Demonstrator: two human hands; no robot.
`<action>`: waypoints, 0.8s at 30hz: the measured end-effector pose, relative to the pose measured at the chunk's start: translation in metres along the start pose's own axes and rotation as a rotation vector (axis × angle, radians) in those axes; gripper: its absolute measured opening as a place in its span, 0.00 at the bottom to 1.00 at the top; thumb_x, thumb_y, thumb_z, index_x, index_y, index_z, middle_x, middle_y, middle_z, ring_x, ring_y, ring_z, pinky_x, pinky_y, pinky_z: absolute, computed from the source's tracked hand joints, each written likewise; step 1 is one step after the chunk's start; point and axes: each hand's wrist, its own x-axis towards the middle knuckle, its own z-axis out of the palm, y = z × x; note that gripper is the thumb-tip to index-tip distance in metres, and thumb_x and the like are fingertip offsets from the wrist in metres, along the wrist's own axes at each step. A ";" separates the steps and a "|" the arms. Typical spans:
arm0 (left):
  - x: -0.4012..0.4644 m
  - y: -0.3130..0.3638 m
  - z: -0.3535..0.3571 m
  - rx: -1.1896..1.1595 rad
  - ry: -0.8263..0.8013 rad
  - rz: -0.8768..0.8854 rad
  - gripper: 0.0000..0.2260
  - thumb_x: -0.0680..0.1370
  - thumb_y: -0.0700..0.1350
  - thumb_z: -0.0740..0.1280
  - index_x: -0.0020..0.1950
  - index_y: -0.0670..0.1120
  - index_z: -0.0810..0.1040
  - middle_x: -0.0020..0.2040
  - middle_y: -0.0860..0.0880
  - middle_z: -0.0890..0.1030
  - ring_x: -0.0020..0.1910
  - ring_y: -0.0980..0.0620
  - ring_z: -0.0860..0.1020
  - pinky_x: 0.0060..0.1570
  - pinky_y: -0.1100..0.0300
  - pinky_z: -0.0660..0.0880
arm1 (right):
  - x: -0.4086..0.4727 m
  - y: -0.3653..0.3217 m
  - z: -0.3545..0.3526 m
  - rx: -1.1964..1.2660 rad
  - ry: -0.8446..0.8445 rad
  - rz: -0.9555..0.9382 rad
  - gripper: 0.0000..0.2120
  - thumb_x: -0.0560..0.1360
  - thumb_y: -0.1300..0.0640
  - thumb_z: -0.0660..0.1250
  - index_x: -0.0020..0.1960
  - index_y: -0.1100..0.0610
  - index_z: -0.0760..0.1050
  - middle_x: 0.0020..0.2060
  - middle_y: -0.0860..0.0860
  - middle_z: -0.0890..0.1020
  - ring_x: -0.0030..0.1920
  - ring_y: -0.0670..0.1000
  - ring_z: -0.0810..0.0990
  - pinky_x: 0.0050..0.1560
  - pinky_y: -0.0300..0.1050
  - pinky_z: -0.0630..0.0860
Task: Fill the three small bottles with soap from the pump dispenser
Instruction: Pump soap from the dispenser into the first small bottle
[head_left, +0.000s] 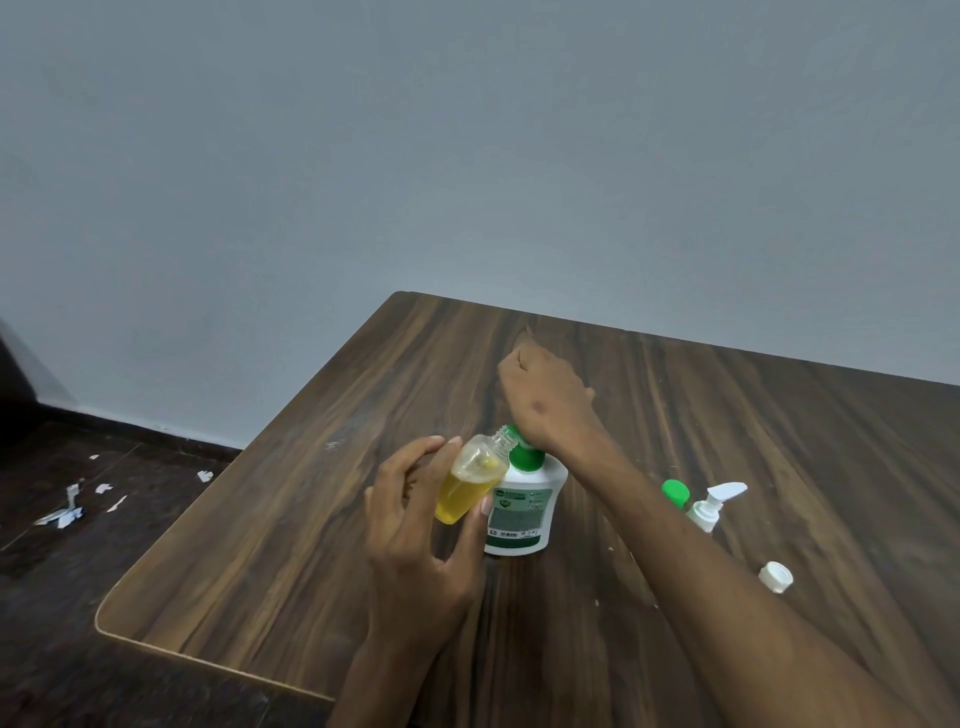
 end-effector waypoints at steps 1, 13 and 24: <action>0.000 0.000 0.000 -0.004 0.000 0.001 0.21 0.77 0.44 0.76 0.70 0.42 0.82 0.67 0.46 0.79 0.67 0.47 0.79 0.57 0.41 0.79 | 0.000 0.000 0.000 0.000 -0.003 0.000 0.12 0.82 0.54 0.52 0.41 0.51 0.67 0.39 0.48 0.77 0.39 0.45 0.71 0.55 0.55 0.62; 0.001 0.000 0.000 -0.011 0.001 0.010 0.20 0.79 0.46 0.74 0.70 0.42 0.82 0.67 0.46 0.79 0.67 0.48 0.78 0.59 0.43 0.79 | -0.002 -0.003 -0.003 0.020 -0.009 -0.013 0.13 0.82 0.56 0.52 0.39 0.52 0.67 0.39 0.51 0.79 0.39 0.49 0.73 0.55 0.55 0.62; 0.000 -0.001 0.001 -0.022 0.010 0.014 0.20 0.78 0.47 0.73 0.70 0.44 0.82 0.67 0.47 0.79 0.67 0.48 0.79 0.57 0.40 0.80 | 0.001 -0.001 0.001 -0.027 -0.020 -0.009 0.12 0.82 0.54 0.51 0.41 0.50 0.65 0.40 0.48 0.77 0.42 0.47 0.73 0.57 0.58 0.63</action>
